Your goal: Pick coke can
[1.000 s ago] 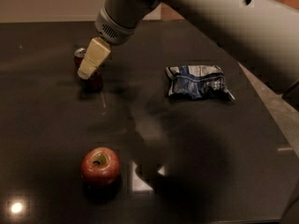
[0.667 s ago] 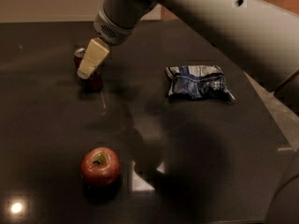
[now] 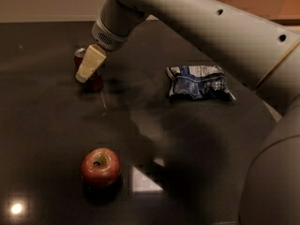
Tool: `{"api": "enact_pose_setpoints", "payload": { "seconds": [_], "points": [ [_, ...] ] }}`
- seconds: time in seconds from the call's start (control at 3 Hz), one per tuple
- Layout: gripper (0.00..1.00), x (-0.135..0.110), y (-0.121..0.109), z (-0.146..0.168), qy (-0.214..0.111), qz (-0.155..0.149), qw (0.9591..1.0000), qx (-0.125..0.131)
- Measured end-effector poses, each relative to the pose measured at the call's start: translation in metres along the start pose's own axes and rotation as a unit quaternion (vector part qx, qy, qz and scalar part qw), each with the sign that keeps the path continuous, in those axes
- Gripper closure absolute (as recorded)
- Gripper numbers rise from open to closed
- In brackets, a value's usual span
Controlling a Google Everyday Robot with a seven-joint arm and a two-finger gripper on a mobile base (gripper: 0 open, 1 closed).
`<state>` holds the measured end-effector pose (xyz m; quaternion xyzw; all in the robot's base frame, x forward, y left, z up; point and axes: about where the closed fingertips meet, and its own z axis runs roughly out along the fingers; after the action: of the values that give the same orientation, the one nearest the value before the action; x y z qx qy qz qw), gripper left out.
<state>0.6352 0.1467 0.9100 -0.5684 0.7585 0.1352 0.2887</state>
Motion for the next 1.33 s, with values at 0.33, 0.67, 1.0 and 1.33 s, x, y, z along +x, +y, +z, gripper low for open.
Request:
{"api": "enact_pose_setpoints", "payload": {
  "seconds": [0.33,0.67,1.0,1.33],
  "points": [
    [0.0,-0.002,-0.004,0.014,-0.006,0.008,0.9999,-0.002],
    [0.0,-0.007,-0.004,0.023,-0.013,0.011,0.9998,-0.006],
    [0.18,-0.012,-0.002,0.029,-0.018,0.012,0.9997,-0.011],
    [0.41,-0.014,0.0,0.032,-0.021,0.015,0.9996,-0.015]
  ]
}}
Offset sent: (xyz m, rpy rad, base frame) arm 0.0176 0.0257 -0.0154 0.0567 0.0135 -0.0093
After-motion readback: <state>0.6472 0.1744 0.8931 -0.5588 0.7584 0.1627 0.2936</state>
